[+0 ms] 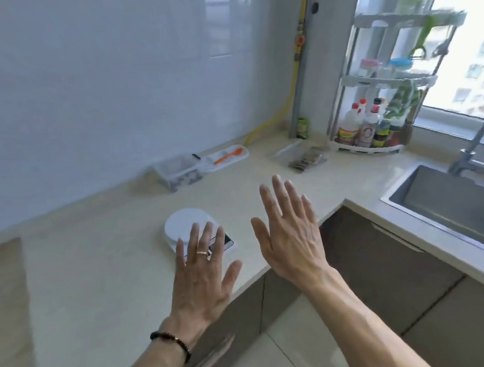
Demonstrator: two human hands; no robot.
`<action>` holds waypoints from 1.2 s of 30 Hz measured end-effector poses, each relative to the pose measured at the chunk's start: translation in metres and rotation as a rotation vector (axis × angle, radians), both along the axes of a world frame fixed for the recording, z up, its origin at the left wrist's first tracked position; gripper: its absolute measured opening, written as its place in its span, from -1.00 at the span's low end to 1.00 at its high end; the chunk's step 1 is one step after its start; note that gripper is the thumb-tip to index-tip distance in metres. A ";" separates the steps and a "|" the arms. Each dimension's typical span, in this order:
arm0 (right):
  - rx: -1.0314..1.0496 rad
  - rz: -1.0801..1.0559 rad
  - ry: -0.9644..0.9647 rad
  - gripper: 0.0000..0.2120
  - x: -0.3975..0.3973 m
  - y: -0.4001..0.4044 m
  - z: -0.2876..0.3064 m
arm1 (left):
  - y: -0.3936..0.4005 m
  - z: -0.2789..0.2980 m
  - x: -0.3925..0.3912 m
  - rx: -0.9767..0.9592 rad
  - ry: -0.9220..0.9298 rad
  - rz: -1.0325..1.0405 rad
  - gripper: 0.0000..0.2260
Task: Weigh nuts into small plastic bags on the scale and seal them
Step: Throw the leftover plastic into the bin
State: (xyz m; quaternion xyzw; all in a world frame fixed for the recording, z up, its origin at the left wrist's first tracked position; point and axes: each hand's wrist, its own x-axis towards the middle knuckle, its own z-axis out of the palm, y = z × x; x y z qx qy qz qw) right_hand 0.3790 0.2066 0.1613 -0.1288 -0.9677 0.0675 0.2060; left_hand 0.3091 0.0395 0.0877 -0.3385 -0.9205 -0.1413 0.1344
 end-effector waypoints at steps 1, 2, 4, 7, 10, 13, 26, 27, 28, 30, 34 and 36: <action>-0.014 0.047 -0.013 -0.37 -0.018 0.002 -0.009 | -0.003 -0.006 -0.009 -0.009 -0.015 0.054 -0.39; -0.028 0.092 -0.032 -0.37 -0.035 0.005 -0.018 | -0.005 -0.013 -0.018 -0.018 -0.038 0.107 -0.40; -0.048 0.177 -0.083 -0.35 -0.069 0.014 -0.039 | -0.002 -0.029 -0.032 -0.037 -0.090 0.214 -0.40; -0.071 0.286 -0.164 -0.33 -0.107 0.028 -0.070 | 0.005 -0.054 -0.044 -0.099 -0.166 0.355 -0.40; -0.089 0.400 -0.267 -0.29 -0.132 0.037 -0.100 | 0.015 -0.081 -0.048 -0.114 -0.255 0.466 -0.41; -0.077 0.467 -0.386 -0.37 -0.140 0.039 -0.139 | 0.023 -0.110 -0.052 -0.114 -0.348 0.544 -0.40; 0.030 0.563 -0.529 -0.46 -0.177 0.040 -0.212 | 0.034 -0.158 -0.064 -0.004 -0.468 0.673 -0.29; 0.024 0.575 -0.539 -0.43 -0.179 0.040 -0.212 | 0.034 -0.158 -0.064 -0.007 -0.471 0.679 -0.28; 0.023 0.586 -0.553 -0.43 -0.180 0.040 -0.211 | 0.035 -0.158 -0.064 -0.012 -0.474 0.681 -0.28; 0.026 0.606 -0.558 -0.49 -0.182 0.041 -0.210 | 0.036 -0.158 -0.064 -0.015 -0.483 0.682 -0.27; -0.029 0.618 -0.540 -0.46 -0.179 0.049 -0.208 | 0.037 -0.156 -0.063 -0.003 -0.470 0.685 -0.29; -0.095 0.579 -0.534 -0.38 -0.180 0.054 -0.208 | 0.034 -0.156 -0.064 -0.014 -0.454 0.682 -0.30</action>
